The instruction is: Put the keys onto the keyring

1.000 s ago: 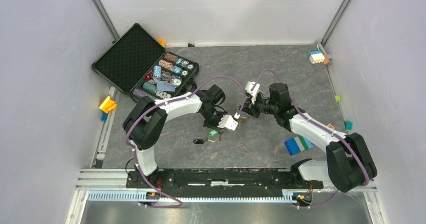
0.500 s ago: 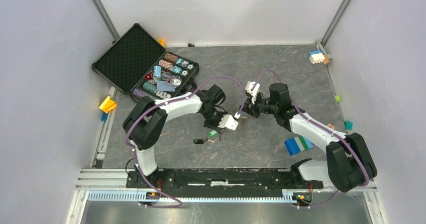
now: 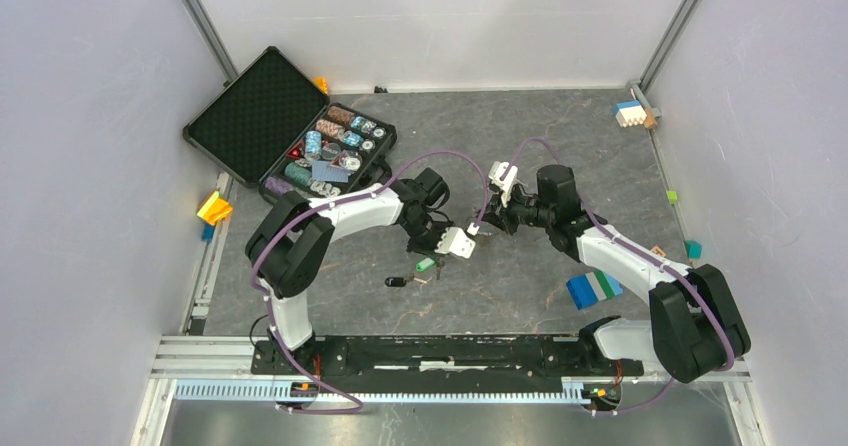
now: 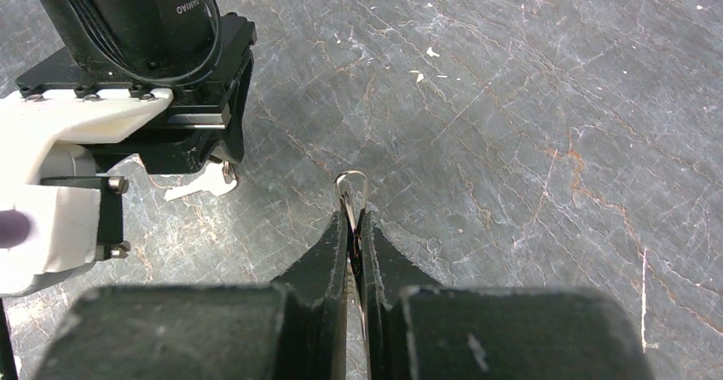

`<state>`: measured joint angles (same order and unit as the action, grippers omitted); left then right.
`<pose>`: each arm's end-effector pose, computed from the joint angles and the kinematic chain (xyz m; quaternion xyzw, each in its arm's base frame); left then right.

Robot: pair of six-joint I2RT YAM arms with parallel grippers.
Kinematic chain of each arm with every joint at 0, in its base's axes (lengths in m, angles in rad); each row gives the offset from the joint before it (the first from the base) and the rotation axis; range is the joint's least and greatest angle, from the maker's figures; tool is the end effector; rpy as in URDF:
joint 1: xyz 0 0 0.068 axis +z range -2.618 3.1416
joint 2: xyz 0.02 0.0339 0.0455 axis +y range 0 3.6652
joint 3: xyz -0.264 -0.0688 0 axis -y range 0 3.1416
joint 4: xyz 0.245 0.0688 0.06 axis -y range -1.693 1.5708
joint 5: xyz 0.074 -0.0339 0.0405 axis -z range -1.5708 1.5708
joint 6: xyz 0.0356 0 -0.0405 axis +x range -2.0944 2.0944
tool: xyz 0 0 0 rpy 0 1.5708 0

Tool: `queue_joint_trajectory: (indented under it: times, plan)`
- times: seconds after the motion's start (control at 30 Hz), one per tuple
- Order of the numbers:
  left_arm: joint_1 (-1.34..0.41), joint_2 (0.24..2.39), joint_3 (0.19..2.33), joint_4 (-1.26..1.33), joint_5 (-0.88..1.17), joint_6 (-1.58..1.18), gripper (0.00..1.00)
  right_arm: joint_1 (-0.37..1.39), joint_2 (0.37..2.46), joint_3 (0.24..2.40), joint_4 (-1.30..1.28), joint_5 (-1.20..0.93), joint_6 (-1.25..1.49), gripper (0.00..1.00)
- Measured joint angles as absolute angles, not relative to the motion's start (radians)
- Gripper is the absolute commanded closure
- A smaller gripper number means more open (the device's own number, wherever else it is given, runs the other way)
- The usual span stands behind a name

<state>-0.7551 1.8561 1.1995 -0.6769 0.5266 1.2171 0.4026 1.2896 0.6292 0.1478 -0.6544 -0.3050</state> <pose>0.2423 -0.2526 0.1630 0.8165 0.5035 -0.2254 0.1704 0.2364 0.1242 0.2141 -0.4354 0.7106 0.3004 0.4639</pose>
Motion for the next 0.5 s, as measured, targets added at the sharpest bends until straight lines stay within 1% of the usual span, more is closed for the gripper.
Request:
queue_joint_trajectory:
  times: [0.5]
  plan:
    - [-0.755,1.869,1.2,-0.672,0.527,1.217,0.79,0.398,1.29,0.629,0.141,-0.654,-0.311,1.0]
